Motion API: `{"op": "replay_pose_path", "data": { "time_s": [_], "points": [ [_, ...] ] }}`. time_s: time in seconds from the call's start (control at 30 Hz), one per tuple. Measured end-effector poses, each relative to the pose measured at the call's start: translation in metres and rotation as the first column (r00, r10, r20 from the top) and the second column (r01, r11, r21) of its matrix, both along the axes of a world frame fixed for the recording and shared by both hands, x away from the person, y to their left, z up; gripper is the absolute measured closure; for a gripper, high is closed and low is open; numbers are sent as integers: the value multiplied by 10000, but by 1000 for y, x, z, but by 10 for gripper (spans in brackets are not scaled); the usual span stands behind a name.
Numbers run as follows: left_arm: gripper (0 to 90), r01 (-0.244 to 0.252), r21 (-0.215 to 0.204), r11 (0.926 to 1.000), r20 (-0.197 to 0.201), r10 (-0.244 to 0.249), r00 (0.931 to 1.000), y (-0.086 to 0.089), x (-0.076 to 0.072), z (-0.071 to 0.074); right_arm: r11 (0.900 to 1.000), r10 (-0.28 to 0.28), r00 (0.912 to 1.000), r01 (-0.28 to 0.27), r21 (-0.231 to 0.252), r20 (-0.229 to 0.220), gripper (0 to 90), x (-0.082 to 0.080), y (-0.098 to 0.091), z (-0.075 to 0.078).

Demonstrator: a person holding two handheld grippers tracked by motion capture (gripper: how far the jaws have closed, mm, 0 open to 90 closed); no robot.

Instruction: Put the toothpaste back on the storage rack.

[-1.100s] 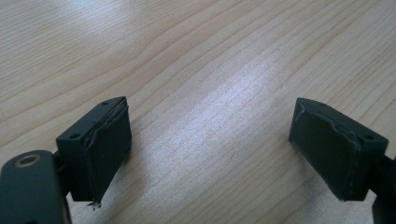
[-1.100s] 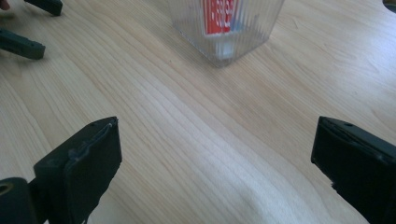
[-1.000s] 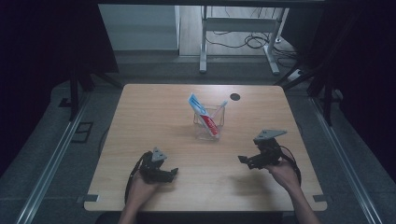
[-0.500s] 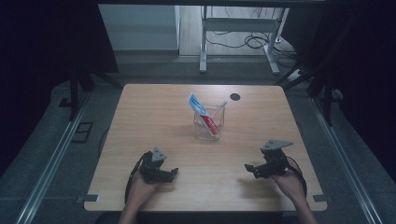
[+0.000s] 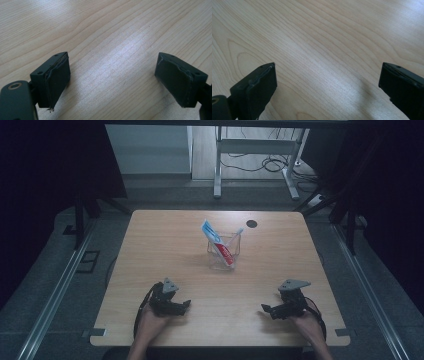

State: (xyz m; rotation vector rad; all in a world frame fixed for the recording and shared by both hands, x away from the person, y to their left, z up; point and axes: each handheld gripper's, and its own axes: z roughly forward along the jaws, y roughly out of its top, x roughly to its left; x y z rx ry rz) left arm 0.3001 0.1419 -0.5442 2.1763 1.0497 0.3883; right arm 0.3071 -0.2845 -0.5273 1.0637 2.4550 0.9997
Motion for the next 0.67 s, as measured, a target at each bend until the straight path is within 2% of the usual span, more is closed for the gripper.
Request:
{"op": "replay_pose_path", "data": {
  "time_s": [0.27, 0.4, 0.67],
  "points": [
    [130, -1, 0, 10000, 0, 1, 10000, 0, 0, 0, 9999, 72, 10000, -72, -113, 3, 2, -2, 3, -14],
    [130, 0, 2, 10000, -1, 0, 10000, 0, 0, 0, 10000, 76, 9999, -76, -21, 146, 0, -3, 3, -16],
    [130, -7, 9, 10000, 6, 7, 10000, 0, 0, 0, 10000, 52, 9999, -52, -47, 154, 0, -3, 3, -16]
  ]
}}
